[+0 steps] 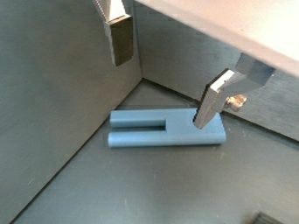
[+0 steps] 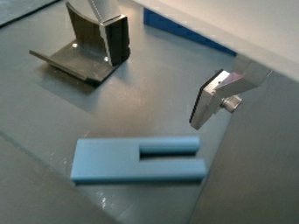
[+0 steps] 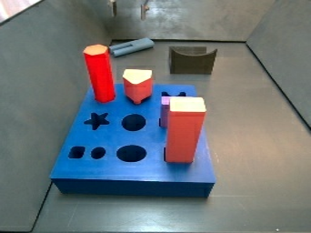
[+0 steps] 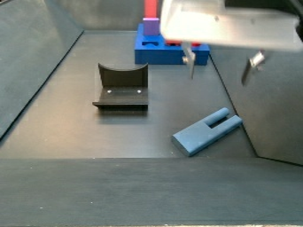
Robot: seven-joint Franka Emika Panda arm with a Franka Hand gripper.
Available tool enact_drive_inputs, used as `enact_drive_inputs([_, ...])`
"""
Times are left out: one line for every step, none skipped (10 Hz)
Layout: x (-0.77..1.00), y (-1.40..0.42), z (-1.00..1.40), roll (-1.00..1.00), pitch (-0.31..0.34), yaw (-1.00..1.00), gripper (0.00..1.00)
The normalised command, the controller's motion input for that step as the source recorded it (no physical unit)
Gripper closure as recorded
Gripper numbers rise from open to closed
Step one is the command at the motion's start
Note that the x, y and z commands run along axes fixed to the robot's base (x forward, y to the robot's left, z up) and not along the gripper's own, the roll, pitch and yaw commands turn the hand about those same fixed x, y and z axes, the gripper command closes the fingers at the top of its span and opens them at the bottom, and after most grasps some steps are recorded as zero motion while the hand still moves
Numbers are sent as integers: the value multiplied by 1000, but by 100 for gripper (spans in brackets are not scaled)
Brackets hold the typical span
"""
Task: Pick up the square-circle object. Move up. Rotate the square-circle object. Place the square-circle object on the fixture. Regrasp the square-circle object. Move to above the board. Insert the square-circle object.
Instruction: Pick up the square-circle object.
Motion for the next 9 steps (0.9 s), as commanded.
enact_drive_inputs([109,66,-406,-193,-276,-737,0])
enact_drive_inputs([140,57,-400,-196,-284,-760,0])
enact_drive_inputs([143,63,-406,-194,-283,-749,0])
enact_drive_inputs([80,174,-500,-176,-231,-626,0])
enact_drive_inputs([86,197,-451,-220,-227,-571,0])
enact_drive_inputs([63,200,-357,-299,-223,-500,0])
enact_drive_inputs([80,186,-291,-346,-231,-474,0])
enact_drive_inputs([37,191,-289,-360,-224,-454,0])
enact_drive_inputs([17,169,-231,-399,-234,-440,0])
